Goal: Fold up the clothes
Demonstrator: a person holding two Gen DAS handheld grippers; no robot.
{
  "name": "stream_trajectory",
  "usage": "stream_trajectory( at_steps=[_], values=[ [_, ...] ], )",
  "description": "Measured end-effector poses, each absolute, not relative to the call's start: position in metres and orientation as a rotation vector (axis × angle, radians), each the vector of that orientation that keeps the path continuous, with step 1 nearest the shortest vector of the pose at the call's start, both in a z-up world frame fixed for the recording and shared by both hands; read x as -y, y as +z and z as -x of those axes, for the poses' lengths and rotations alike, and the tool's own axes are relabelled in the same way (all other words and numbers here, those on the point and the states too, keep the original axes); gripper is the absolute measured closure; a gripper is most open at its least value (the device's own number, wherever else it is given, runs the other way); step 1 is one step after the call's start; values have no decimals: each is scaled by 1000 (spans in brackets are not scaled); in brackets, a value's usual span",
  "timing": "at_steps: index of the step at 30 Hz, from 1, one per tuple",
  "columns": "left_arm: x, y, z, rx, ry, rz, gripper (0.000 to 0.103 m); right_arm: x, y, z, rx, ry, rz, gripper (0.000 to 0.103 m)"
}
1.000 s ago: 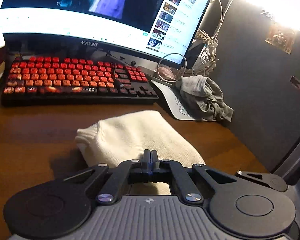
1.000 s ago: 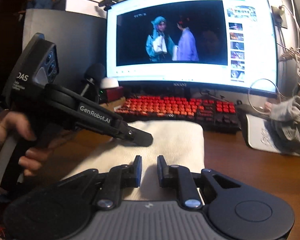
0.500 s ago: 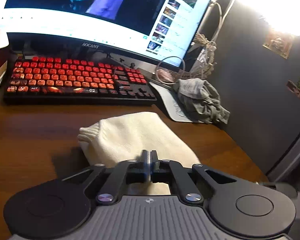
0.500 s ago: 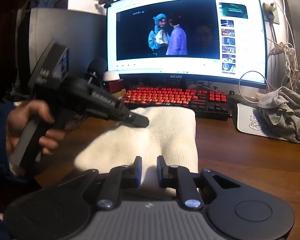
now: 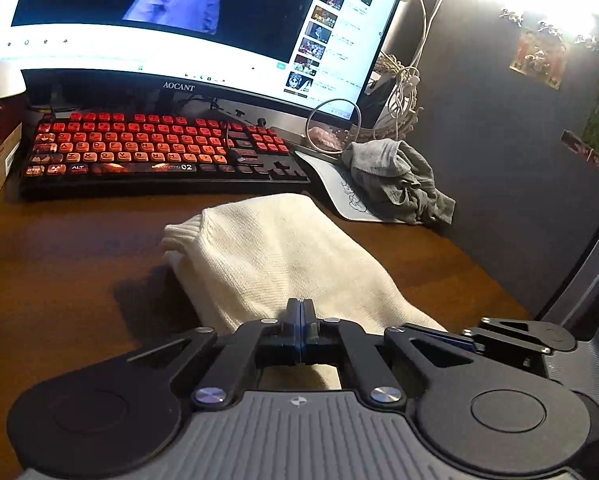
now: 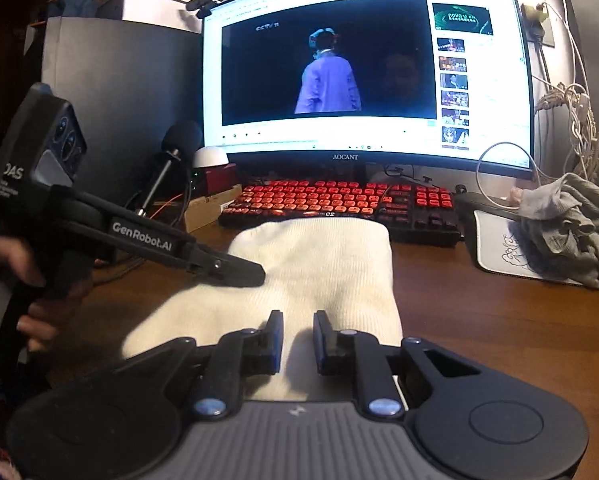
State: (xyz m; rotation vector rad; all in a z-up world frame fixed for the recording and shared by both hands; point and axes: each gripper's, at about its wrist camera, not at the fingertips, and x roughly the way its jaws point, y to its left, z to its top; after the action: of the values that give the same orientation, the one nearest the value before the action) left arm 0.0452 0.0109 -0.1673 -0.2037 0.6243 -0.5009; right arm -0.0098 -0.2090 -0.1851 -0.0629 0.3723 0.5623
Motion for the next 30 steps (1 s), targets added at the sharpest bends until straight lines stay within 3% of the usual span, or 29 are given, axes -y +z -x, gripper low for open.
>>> stream_trajectory(
  at_steps=[12,14,19,21,30],
  values=[
    [-18,-163,-39,-630,-521,272,101,221,-138,-54,-350,880,112,88],
    [-17,-163,-34,-627,-521,263,101,211,-135,-73,-348,995,149,93],
    [-20,-166,-30,-637,-517,280,100,181,-149,-121,-485,1197,210,94],
    [-21,-168,-31,-644,-520,290,100,174,-158,-132,-502,1232,242,103],
    [-17,-165,-23,-646,-513,220,100,155,-167,-170,-490,1212,212,103]
  ],
)
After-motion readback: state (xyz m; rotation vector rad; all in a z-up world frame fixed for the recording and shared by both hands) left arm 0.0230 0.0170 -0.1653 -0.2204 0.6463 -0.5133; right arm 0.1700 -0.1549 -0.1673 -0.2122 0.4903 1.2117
